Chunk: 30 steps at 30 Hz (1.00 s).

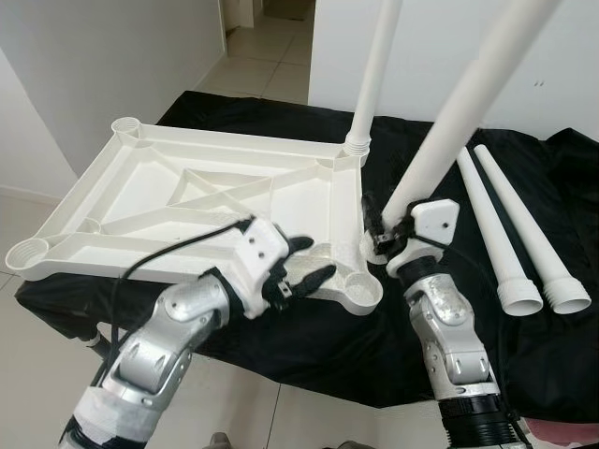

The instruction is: Building children table

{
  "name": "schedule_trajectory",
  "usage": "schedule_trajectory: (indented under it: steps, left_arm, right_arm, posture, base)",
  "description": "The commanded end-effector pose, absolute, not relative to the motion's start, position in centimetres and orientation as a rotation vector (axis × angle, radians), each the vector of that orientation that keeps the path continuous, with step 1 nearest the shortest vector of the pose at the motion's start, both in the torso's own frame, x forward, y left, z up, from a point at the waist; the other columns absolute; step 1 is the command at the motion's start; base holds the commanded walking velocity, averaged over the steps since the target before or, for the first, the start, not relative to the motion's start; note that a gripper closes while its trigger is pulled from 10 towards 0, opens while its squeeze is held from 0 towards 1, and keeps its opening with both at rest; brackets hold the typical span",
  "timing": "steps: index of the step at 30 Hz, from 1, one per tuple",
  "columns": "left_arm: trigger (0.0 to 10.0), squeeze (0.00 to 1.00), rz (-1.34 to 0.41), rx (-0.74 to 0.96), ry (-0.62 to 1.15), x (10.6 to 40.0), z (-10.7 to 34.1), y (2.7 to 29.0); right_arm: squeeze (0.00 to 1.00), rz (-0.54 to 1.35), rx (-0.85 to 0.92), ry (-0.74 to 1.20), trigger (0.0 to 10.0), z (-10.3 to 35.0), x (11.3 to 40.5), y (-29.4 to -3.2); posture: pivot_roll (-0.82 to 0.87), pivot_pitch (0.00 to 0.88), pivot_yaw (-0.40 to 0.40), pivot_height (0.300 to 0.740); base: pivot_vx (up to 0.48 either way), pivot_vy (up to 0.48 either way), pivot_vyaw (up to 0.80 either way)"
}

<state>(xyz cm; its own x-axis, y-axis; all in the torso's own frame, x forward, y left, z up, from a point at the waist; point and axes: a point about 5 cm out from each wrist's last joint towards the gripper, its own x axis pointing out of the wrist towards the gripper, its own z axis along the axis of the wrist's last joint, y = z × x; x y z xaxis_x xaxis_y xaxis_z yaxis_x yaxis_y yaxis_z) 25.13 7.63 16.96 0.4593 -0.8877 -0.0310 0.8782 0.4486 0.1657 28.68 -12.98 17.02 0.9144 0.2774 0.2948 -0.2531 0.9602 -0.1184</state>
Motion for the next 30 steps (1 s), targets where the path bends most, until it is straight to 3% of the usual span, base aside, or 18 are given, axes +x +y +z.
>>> schedule_trajectory:
  steps: [1,10,30]
  left_arm:
    - [10.0,0.00,-1.141,0.161,-0.055,24.6,17.0,7.4]
    - [10.0,0.00,-1.155,0.169,-0.064,24.2,17.4,7.5]
    - [10.0,0.00,-1.118,0.182,-0.073,24.1,17.5,7.3]
  right_arm:
    - [0.00,0.312,-0.141,-0.312,10.0,16.5,28.4,-12.6]
    - [0.00,0.391,-0.221,-0.294,10.0,15.7,28.1,-11.4]
    - [0.00,0.419,-0.237,-0.247,10.0,14.1,25.8,-11.9]
  posture:
    - [-0.05,0.000,-0.031,0.740]
    - [-0.03,0.000,-0.039,0.740]
    - [-0.04,0.000,-0.031,0.740]
  base:
    - [0.000,0.000,0.00]
    - [0.000,0.000,0.00]
    - [0.000,0.000,0.00]
